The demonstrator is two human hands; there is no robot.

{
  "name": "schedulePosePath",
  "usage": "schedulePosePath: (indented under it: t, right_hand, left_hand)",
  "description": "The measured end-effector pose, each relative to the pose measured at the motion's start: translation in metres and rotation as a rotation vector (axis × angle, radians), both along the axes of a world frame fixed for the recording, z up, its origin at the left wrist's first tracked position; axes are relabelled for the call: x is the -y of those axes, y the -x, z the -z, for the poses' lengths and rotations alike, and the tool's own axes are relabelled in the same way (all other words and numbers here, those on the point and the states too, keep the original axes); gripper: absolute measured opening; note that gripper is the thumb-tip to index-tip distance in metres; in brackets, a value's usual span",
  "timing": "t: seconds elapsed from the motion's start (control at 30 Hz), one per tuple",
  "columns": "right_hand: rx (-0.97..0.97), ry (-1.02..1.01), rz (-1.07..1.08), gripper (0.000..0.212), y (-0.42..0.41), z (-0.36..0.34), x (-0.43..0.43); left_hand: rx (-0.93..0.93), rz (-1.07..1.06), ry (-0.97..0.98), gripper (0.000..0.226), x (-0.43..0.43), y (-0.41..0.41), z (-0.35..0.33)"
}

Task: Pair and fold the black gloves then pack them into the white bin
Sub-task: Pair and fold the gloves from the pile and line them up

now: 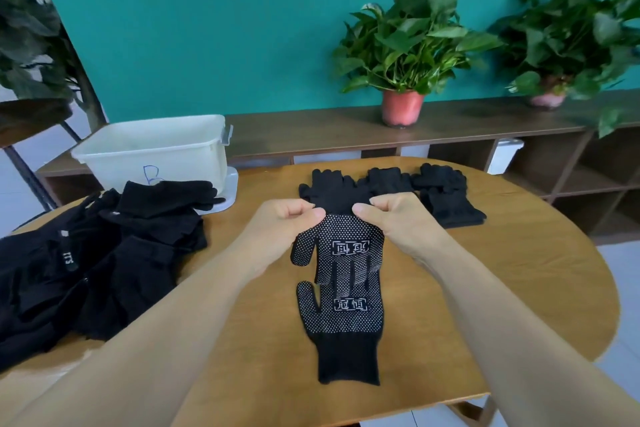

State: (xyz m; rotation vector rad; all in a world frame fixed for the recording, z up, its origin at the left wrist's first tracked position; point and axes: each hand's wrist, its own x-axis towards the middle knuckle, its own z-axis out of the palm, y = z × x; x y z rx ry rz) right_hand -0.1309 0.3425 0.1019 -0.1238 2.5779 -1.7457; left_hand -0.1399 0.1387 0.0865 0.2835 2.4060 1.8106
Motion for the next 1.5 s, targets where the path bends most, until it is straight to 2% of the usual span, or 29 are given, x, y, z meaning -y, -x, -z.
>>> schedulePosePath:
  t: [0.17, 0.3, 0.37, 0.43, 0.5, 0.57, 0.67, 0.8, 0.9, 0.97, 1.0, 1.07, 1.1, 1.2, 1.27, 1.37, 1.5]
  right_hand:
    - [-0.031, -0.039, 0.081, 0.043, 0.037, 0.001, -0.008]
    - [0.002, -0.015, 0.079, 0.027, 0.054, 0.001, -0.011]
    - [0.008, -0.041, 0.084, 0.031, 0.052, 0.015, -0.013]
    - [0.027, -0.061, 0.107, 0.026, 0.048, 0.029, -0.012]
    - [0.051, -0.058, 0.084, 0.033, 0.044, 0.042, -0.013]
    - [0.063, -0.076, 0.060, 0.052, 0.043, 0.048, -0.012]
    - [0.025, -0.076, 0.054, 0.056, 0.042, 0.046, -0.012]
    - [0.006, -0.089, -0.017, 0.051, 0.021, 0.046, -0.017]
    - [0.064, -0.221, -0.096, 0.032, -0.009, 0.080, -0.020]
    - [-0.011, -0.387, -0.104, 0.042, -0.029, 0.105, -0.021]
    - [-0.085, -0.455, -0.112, 0.038, -0.036, 0.114, -0.020]
    - [-0.289, -0.594, -0.109, 0.015, -0.048, 0.126, -0.016]
    - [-0.411, -0.664, -0.087, 0.012, -0.050, 0.130, -0.014]
    - [-0.564, -0.757, -0.061, 0.036, -0.052, 0.134, -0.012]
    - [-0.607, -0.766, -0.076, 0.047, -0.054, 0.129, -0.012]
    - [-0.692, -0.835, -0.073, 0.043, -0.061, 0.123, -0.008]
    - [-0.658, -0.848, -0.087, 0.052, -0.069, 0.133, -0.009]
  left_hand:
    - [-0.033, -0.035, 0.040, 0.018, -0.015, 0.042, -0.003]
    - [-0.070, -0.056, 0.057, 0.016, -0.021, 0.065, -0.002]
    - [-0.041, -0.029, 0.102, 0.015, -0.020, 0.065, 0.010]
    - [-0.002, 0.001, 0.138, 0.014, -0.018, 0.061, 0.027]
    - [0.021, 0.007, 0.137, 0.012, -0.016, 0.057, 0.040]
    - [0.020, -0.005, 0.142, 0.012, -0.016, 0.054, 0.043]
    - [-0.021, -0.018, 0.156, 0.011, -0.015, 0.051, 0.038]
    - [-0.119, 0.013, 0.215, 0.007, -0.011, 0.029, 0.033]
    - [-0.157, 0.082, 0.270, 0.016, -0.002, -0.005, 0.066]
    - [-0.305, 0.069, 0.435, 0.012, 0.006, -0.025, 0.099]
    - [-0.407, 0.059, 0.517, 0.015, 0.009, -0.032, 0.112]
    - [-0.569, 0.074, 0.613, 0.027, 0.014, -0.041, 0.130]
    - [-0.626, 0.071, 0.635, 0.027, 0.014, -0.042, 0.132]
    - [-0.746, 0.063, 0.680, 0.027, 0.013, -0.044, 0.133]
    - [-0.771, 0.068, 0.704, 0.027, 0.012, -0.046, 0.134]
    - [-0.803, 0.046, 0.711, 0.026, 0.011, -0.047, 0.135]
    - [-0.838, 0.023, 0.739, 0.026, 0.011, -0.048, 0.135]
